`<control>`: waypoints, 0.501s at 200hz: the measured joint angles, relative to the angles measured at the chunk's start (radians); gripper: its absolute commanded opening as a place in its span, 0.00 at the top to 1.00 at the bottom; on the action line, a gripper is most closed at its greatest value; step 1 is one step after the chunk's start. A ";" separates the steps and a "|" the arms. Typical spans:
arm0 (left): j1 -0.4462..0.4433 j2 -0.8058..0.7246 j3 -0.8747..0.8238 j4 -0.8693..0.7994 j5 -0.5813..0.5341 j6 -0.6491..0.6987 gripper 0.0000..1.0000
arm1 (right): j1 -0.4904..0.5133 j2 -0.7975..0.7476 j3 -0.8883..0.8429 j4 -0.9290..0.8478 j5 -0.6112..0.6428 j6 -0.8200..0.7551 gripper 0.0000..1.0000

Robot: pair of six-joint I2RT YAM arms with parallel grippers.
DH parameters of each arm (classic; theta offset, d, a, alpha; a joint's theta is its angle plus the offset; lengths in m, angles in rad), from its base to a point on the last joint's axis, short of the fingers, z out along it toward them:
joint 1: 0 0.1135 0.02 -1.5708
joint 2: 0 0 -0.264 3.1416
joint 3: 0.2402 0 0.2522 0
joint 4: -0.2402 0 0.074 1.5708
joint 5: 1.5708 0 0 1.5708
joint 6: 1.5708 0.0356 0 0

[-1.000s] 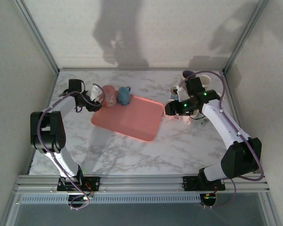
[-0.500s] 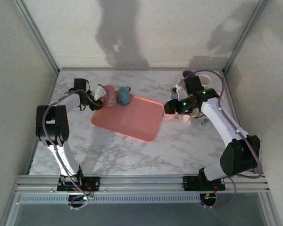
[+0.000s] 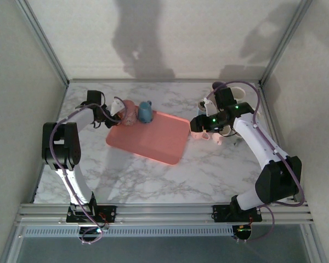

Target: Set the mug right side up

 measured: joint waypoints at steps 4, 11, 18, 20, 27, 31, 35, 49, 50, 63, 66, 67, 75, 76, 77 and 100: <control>-0.001 -0.005 0.000 -0.007 0.000 -0.014 1.00 | 0.000 -0.001 0.000 0.000 0.000 0.002 0.39; -0.002 -0.017 -0.002 -0.021 0.000 -0.044 1.00 | 0.000 -0.002 0.000 0.001 -0.002 0.005 0.39; -0.003 -0.032 -0.006 -0.030 0.001 -0.074 1.00 | 0.000 -0.004 -0.001 0.002 -0.007 0.007 0.39; -0.003 -0.036 -0.007 -0.032 0.001 -0.081 1.00 | 0.000 -0.005 -0.001 0.002 -0.009 0.007 0.39; -0.007 -0.056 -0.011 -0.045 0.003 -0.118 1.00 | 0.000 -0.011 -0.003 0.008 -0.016 0.012 0.39; -0.010 -0.070 -0.014 -0.048 0.005 -0.138 1.00 | 0.000 -0.016 -0.005 0.009 -0.020 0.016 0.39; -0.012 -0.086 -0.019 -0.052 0.007 -0.163 1.00 | 0.000 -0.020 -0.007 0.011 -0.023 0.019 0.39; -0.024 -0.146 -0.037 -0.061 0.021 -0.244 1.00 | 0.000 -0.041 -0.016 0.021 -0.038 0.029 0.39; -0.026 -0.153 -0.039 -0.062 0.023 -0.253 1.00 | 0.000 -0.044 -0.017 0.023 -0.041 0.031 0.39; -0.039 -0.213 -0.054 -0.071 0.044 -0.337 1.00 | 0.000 -0.066 -0.030 0.037 -0.062 0.043 0.39; -0.043 -0.226 -0.057 -0.072 0.050 -0.354 1.00 | 0.000 -0.071 -0.034 0.040 -0.068 0.047 0.39; -0.044 -0.232 -0.058 -0.074 0.053 -0.364 1.00 | 0.000 -0.072 -0.035 0.042 -0.070 0.048 0.39; -0.053 -0.268 -0.063 -0.077 0.073 -0.422 1.00 | 0.000 -0.086 -0.047 0.055 -0.088 0.059 0.38; -0.054 -0.271 -0.063 -0.077 0.076 -0.428 1.00 | 0.000 -0.087 -0.047 0.056 -0.090 0.060 0.38; -0.056 -0.278 -0.064 -0.077 0.080 -0.439 1.00 | 0.000 -0.089 -0.048 0.058 -0.092 0.063 0.38; -0.077 -0.369 -0.078 -0.066 0.143 -0.613 1.00 | 0.000 -0.127 -0.091 0.111 -0.157 0.113 0.37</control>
